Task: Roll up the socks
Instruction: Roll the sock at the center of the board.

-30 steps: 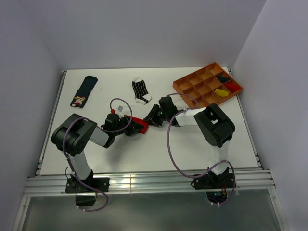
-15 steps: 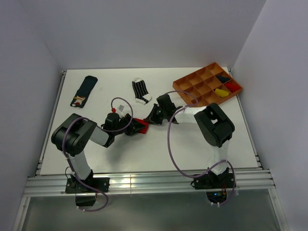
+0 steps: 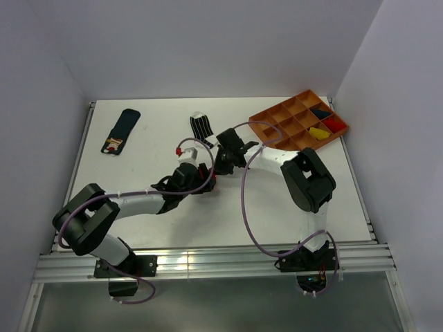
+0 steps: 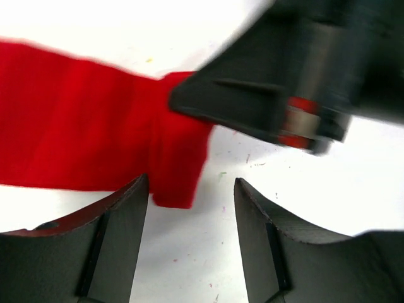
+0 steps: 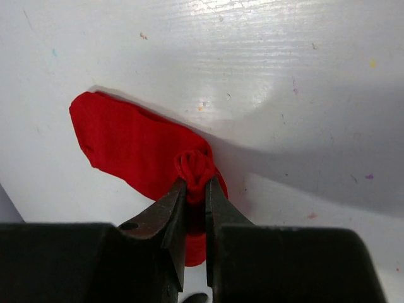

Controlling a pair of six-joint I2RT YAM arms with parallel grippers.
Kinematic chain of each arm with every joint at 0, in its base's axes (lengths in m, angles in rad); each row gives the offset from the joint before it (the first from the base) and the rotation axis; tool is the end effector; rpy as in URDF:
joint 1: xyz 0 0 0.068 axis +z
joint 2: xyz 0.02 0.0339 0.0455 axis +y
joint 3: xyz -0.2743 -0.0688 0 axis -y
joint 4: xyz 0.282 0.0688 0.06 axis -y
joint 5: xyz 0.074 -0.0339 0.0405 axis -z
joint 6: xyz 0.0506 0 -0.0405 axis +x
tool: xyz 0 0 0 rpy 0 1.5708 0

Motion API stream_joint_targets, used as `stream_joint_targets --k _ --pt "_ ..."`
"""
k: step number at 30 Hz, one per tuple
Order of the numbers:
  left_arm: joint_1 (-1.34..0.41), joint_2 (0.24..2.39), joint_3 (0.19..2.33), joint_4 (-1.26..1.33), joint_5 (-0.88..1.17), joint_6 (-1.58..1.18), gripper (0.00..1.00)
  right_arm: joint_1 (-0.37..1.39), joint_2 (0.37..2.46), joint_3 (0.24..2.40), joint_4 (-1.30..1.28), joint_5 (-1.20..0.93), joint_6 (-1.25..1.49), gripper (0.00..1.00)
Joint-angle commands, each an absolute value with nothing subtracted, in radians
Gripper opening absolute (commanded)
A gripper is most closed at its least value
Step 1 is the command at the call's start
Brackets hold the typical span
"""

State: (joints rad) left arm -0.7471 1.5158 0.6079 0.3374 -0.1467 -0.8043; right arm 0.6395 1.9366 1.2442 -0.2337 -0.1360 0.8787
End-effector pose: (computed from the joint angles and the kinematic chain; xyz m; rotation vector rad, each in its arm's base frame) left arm 0.2473 -0.2189 0.1350 -0.1531 2.2245 -0.7357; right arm 0.3554 0.2729 0.1366 0.2580 2.6551 0.7448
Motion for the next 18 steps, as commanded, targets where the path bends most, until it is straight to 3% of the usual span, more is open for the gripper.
stream_joint_targets --k 1,5,18 --pt "-0.859 1.528 0.678 0.250 -0.415 -0.669 0.61 0.653 1.957 1.305 -0.334 -0.092 0.848 0.00" --pt "-0.943 1.568 0.725 0.253 -0.561 -0.586 0.61 0.657 1.960 1.309 -0.347 -0.098 0.850 0.00" --pt "-1.019 1.632 0.811 0.258 -0.661 -0.500 0.59 0.658 1.974 1.324 -0.359 -0.107 0.847 0.00"
